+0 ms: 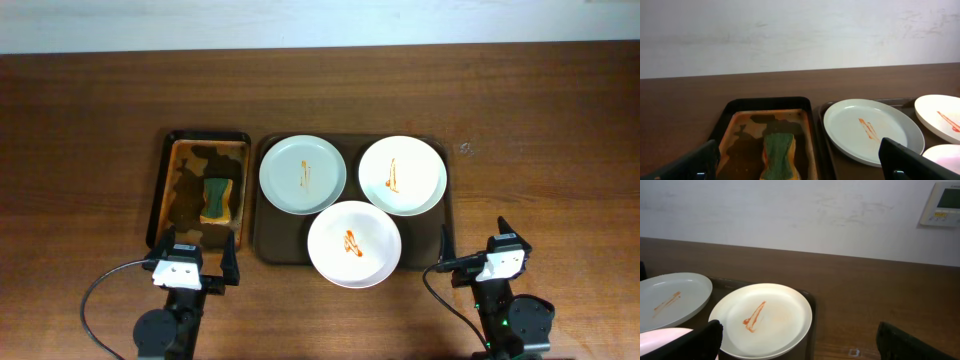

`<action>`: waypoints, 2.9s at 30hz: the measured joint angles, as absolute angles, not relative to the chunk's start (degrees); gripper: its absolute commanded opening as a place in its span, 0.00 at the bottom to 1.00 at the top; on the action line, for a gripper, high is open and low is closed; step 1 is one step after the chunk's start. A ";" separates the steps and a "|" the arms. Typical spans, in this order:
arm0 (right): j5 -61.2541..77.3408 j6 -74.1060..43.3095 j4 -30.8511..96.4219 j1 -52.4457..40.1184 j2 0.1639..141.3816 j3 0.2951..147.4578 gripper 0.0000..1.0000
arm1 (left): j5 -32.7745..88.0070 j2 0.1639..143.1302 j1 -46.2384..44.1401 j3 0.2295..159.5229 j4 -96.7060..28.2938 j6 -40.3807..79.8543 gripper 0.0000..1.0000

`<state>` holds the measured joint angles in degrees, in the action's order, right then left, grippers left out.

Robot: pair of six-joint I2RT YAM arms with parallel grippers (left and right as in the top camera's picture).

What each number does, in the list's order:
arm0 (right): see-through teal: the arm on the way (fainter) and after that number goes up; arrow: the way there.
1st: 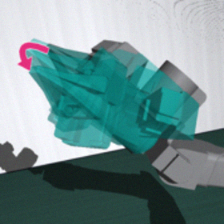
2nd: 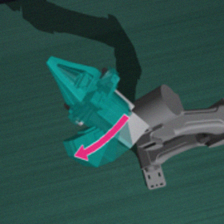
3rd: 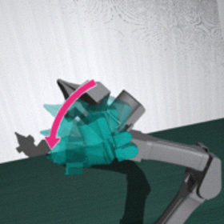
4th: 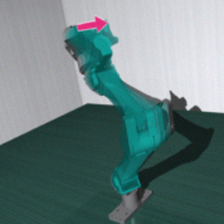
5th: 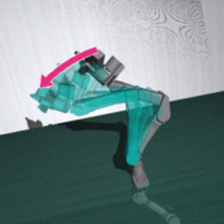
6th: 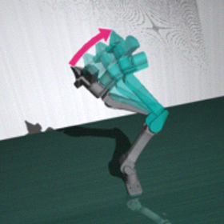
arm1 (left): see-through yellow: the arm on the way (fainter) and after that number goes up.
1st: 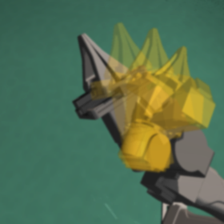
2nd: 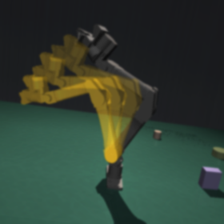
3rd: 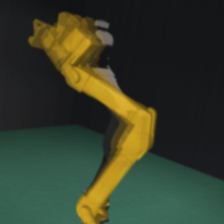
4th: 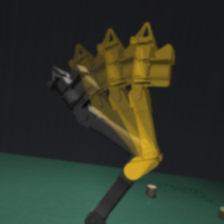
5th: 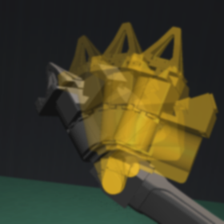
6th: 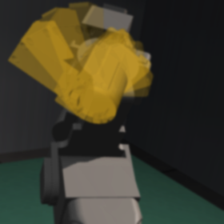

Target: Clean dirty plates on tray and stack at the side

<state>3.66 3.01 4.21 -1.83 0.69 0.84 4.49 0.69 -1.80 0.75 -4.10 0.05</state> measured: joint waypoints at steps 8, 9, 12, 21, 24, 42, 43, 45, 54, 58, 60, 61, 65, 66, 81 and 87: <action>3.64 2.98 4.21 -1.83 0.69 0.84 0.98 | 4.49 0.69 -1.80 0.75 -4.10 0.05 1.00; 3.66 3.03 4.21 -1.83 0.69 0.84 0.98 | 4.49 0.69 -1.80 0.75 -4.10 0.05 1.00; 3.64 2.98 4.21 -1.83 0.69 0.84 0.99 | 4.47 0.69 -1.80 0.75 -4.12 0.05 1.00; 3.64 3.01 4.21 -1.83 0.69 0.84 0.98 | 4.49 0.69 -1.80 0.75 -4.10 0.05 1.00; 3.64 3.01 4.21 -1.83 0.69 0.84 0.98 | 4.49 0.69 -1.80 0.75 -4.10 0.05 1.00; 3.66 2.96 3.79 -1.83 0.69 0.82 0.98 | 4.75 0.69 -1.80 0.73 -2.28 0.14 1.00; 3.66 2.98 2.87 -1.83 0.69 0.78 0.98 | 6.07 0.69 -1.80 0.69 -0.19 0.27 1.00; 3.68 2.42 2.24 -1.83 0.69 0.78 0.98 | 6.98 0.71 -1.80 0.73 0.08 0.27 1.00; 2.37 -1.52 10.76 -1.83 7.53 9.47 0.98 | 6.87 16.97 -1.80 16.25 -12.80 0.30 1.00; 3.03 -4.29 21.06 -1.83 19.92 20.99 0.98 | 6.61 31.03 -1.80 27.79 -20.93 0.30 1.00; 4.23 -4.54 26.13 -1.87 27.09 27.20 0.98 | 6.55 39.16 -1.80 33.98 -25.82 0.25 1.00; 4.60 -4.67 28.53 -1.87 30.15 30.17 0.98 | 6.44 43.72 -1.80 37.80 -28.71 0.25 1.00; 8.27 -4.80 43.00 -1.87 41.25 43.88 0.98 | 6.42 55.59 -1.80 48.86 -41.58 0.27 1.00; 8.97 -4.78 44.16 -1.87 43.05 45.93 0.98 | 6.39 57.30 -1.80 50.65 -43.70 0.27 1.00; 18.76 -7.38 44.38 -1.87 62.37 47.46 0.71 | -0.62 77.28 -1.80 53.49 -31.73 0.30 0.84; 23.79 -7.75 44.51 -1.91 72.90 47.46 0.68 | -1.61 90.76 -1.80 53.49 -24.36 0.14 0.61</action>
